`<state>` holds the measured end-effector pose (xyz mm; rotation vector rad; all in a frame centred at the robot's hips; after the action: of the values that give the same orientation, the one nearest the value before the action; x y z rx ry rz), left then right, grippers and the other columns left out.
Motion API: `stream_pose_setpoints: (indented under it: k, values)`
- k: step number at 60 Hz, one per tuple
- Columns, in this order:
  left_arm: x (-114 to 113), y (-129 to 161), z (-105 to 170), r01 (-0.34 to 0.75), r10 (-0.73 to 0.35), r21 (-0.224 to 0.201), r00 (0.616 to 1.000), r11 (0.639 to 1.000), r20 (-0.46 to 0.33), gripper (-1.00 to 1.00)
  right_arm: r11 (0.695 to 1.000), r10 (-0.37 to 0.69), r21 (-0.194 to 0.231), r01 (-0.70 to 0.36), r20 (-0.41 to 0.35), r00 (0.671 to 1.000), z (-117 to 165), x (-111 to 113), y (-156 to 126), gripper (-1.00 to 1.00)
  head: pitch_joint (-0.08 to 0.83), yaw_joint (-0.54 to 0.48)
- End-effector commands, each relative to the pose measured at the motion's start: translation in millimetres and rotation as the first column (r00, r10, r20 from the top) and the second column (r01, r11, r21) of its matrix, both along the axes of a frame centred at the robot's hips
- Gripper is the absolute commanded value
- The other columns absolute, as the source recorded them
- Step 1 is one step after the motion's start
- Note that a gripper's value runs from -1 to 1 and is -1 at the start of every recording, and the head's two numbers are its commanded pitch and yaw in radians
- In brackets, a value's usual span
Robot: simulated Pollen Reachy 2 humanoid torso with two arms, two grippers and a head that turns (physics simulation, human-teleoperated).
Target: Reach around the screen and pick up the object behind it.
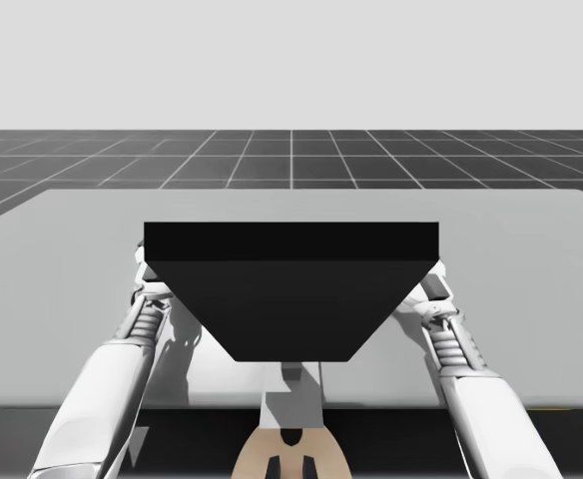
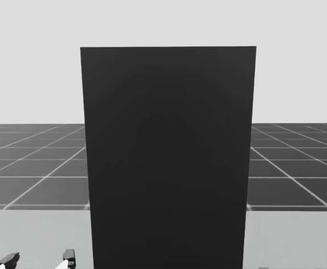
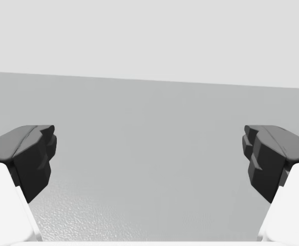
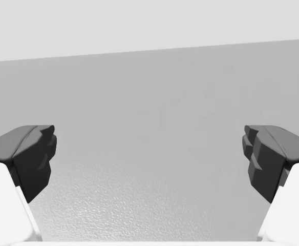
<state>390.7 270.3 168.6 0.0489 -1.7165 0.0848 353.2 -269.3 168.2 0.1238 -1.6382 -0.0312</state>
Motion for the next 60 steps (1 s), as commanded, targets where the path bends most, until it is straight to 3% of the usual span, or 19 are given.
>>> stream_pose_setpoints:
  k: [1,9,14,15,18,22,24,30,32,39,40,47,50,51,60]
  values:
    - [0.2,-0.1,-0.4,0.002,-0.002,0.002,1.000,1.000,-0.005,-1.00,1.000,0.011,-0.006,-0.011,-0.011,1.000,-0.4,-2.4,1.7,-1.00,0.018,0.02]
    - [1.7,2.7,-1.9,0.026,-0.025,0.016,0.998,1.000,-0.065,-1.00,0.998,0.049,-0.036,-0.049,-0.021,0.999,0.1,-3.8,5.4,-1.00,0.039,0.02]
    - [2.4,7.4,-4.1,0.080,-0.075,0.028,0.986,0.996,-0.146,-1.00,0.995,0.059,-0.079,-0.062,-0.031,0.998,-2.8,-3.4,5.7,-1.00,0.059,0.01]
    - [2.3,7.8,-4.6,0.094,-0.088,0.029,0.984,0.995,-0.157,-1.00,0.995,0.065,-0.078,-0.067,-0.037,0.997,-2.9,-3.5,5.7,-1.00,0.061,0.01]
    - [1.4,9.9,-5.7,0.140,-0.129,0.034,0.969,0.990,-0.212,-1.00,0.992,0.129,-0.004,-0.129,-0.073,0.989,-2.8,-5.4,5.1,-1.00,0.066,0.01]
    - [-1.0,11.5,-6.7,0.222,-0.204,0.041,0.942,0.974,-0.265,-1.00,0.982,0.188,-0.018,-0.191,-0.103,0.977,-3.4,-8.3,7.7,-1.00,0.072,0.01]
    - [-2.4,11.9,-6.3,0.238,-0.220,0.038,0.939,0.970,-0.263,-1.00,0.976,0.218,0.012,-0.218,-0.110,0.970,-3.2,-9.8,8.3,-1.00,0.073,0.01]
    - [-10.4,11.3,-4.7,0.372,-0.345,0.052,0.896,0.927,-0.279,-1.00,0.945,0.327,0.021,-0.327,-0.145,0.934,-4.4,-15.2,12.5,-1.00,0.077,0.01]
    - [-16.3,9.4,-4.2,0.450,-0.413,0.071,0.863,0.890,-0.292,-1.00,0.925,0.377,0.032,-0.377,-0.161,0.912,-5.0,-18.0,14.7,-1.00,0.078,0.01]
    - [-26.6,4.6,-5.8,0.555,-0.502,0.119,0.810,0.823,-0.304,-1.00,0.889,0.454,0.022,-0.456,-0.166,0.876,-6.6,-23.2,19.9,-1.00,0.081,0.01]
    - [-30.2,2.4,-6.9,0.590,-0.531,0.126,0.786,0.798,-0.318,-1.00,0.880,0.471,0.016,-0.475,-0.169,0.866,-6.8,-24.6,21.2,-1.00,0.081,0.01]
    - [-40.8,-5.4,-10.7,0.681,-0.609,0.169,0.719,0.712,-0.334,-1.00,0.834,0.548,0.032,-0.551,-0.166,0.819,-6.3,-30.3,26.0,-1.00,0.081,0.01]
    - [-43.4,-6.9,-11.4,0.705,-0.631,0.167,0.697,0.689,-0.340,-1.00,0.819,0.569,0.028,-0.573,-0.160,0.806,-5.9,-32.1,27.4,-1.00,0.081,0.01]
    - [-45.7,-8.2,-11.9,0.725,-0.651,0.172,0.679,0.667,-0.341,-1.00,0.806,0.586,0.024,-0.591,-0.161,0.794,-5.6,-33.8,28.4,-1.00,0.082,0.01]
    - [-50.9,-12.5,-13.3,0.759,-0.684,0.190,0.646,0.623,-0.338,-1.00,0.758,0.645,-0.005,-0.652,-0.148,0.750,-5.3,-39.8,34.5,-1.00,0.081,0.01]
